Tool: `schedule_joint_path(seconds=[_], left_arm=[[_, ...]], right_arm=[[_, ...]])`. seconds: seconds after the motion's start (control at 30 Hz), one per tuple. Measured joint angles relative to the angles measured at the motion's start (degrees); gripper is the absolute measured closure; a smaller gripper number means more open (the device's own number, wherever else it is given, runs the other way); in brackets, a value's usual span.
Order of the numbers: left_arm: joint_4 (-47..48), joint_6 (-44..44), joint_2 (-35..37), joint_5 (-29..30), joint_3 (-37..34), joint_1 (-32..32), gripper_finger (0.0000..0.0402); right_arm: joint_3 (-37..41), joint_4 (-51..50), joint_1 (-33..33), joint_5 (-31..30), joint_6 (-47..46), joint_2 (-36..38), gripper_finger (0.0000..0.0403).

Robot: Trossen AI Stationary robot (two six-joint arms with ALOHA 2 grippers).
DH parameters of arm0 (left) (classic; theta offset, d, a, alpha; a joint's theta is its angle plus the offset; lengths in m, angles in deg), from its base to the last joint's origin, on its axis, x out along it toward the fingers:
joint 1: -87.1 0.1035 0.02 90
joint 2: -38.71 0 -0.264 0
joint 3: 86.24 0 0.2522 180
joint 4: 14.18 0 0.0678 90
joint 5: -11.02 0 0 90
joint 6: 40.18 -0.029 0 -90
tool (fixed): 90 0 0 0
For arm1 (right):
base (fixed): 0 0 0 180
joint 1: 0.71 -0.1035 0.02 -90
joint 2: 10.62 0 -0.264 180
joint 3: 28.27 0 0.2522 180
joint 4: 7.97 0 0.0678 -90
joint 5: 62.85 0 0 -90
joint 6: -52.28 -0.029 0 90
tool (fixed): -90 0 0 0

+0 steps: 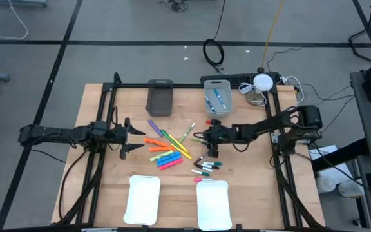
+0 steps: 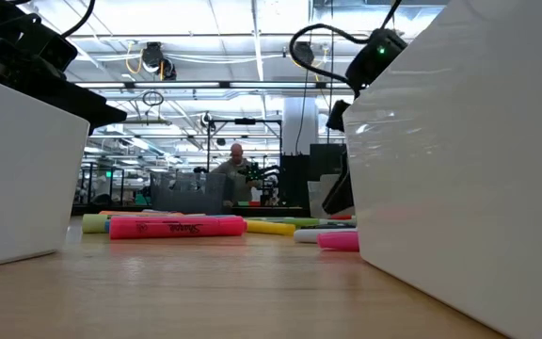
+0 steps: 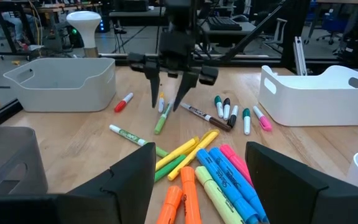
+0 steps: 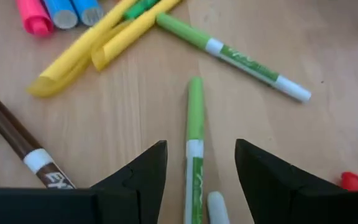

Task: Pick & Place Markers
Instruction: Put the right green marker pen into the gray bin

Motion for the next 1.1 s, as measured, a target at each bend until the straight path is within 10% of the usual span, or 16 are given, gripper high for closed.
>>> schedule_joint_path(seconds=[1.1], left_arm=[[0.0,0.0,-0.01,0.0,0.0,0.01,0.0151]], right_arm=[[-0.08,-12.34,0.31,4.29,-3.85,-0.97,0.0257]])
